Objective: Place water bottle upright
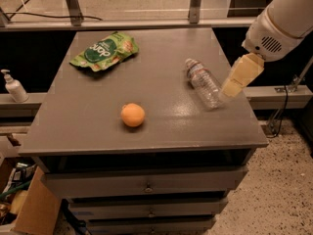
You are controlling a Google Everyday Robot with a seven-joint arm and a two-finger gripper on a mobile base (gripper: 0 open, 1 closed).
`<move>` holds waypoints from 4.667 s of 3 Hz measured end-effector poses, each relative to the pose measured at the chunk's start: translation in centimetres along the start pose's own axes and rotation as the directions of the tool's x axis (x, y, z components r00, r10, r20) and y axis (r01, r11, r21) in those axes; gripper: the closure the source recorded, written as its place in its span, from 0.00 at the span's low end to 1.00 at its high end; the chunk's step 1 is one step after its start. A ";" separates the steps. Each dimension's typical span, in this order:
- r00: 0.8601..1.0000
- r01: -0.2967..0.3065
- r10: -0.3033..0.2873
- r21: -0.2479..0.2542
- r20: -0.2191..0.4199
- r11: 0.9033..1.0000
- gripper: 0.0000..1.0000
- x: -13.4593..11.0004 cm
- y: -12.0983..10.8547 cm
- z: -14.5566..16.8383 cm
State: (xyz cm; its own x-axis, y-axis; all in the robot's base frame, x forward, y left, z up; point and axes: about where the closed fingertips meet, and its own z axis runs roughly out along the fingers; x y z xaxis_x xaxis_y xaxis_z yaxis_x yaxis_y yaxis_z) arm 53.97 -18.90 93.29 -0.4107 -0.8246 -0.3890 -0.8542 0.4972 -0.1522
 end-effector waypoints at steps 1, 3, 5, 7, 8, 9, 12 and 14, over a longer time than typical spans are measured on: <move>0.997 -0.074 0.074 -0.019 0.017 0.997 0.00 -0.7 -0.5 1.0; 0.955 -0.295 0.296 -0.029 0.022 0.955 0.00 -2.6 -3.8 4.3; 0.891 -0.451 0.451 0.020 -0.045 0.892 0.00 -3.4 -7.0 8.0; 0.834 -0.542 0.543 0.046 -0.095 0.839 0.00 -5.8 -8.4 10.6; 0.810 -0.569 0.575 0.078 -0.115 0.818 0.00 -7.8 -8.3 13.4; 0.810 -0.569 0.575 0.078 -0.115 0.818 0.00 -7.8 -8.3 13.4; 0.730 -0.641 0.661 0.160 -0.174 0.750 0.17 -4.7 -10.8 15.4; 0.720 -0.653 0.674 0.170 -0.165 0.738 0.64 -4.8 -11.3 14.8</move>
Offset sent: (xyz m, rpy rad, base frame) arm 0.0652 0.0146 -0.0247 0.1803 0.1168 -0.3189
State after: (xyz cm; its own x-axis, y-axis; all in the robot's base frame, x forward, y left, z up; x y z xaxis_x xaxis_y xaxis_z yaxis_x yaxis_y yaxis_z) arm 70.31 -16.59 83.44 -0.9242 -0.3026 -0.2331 -0.3081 0.9513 -0.0130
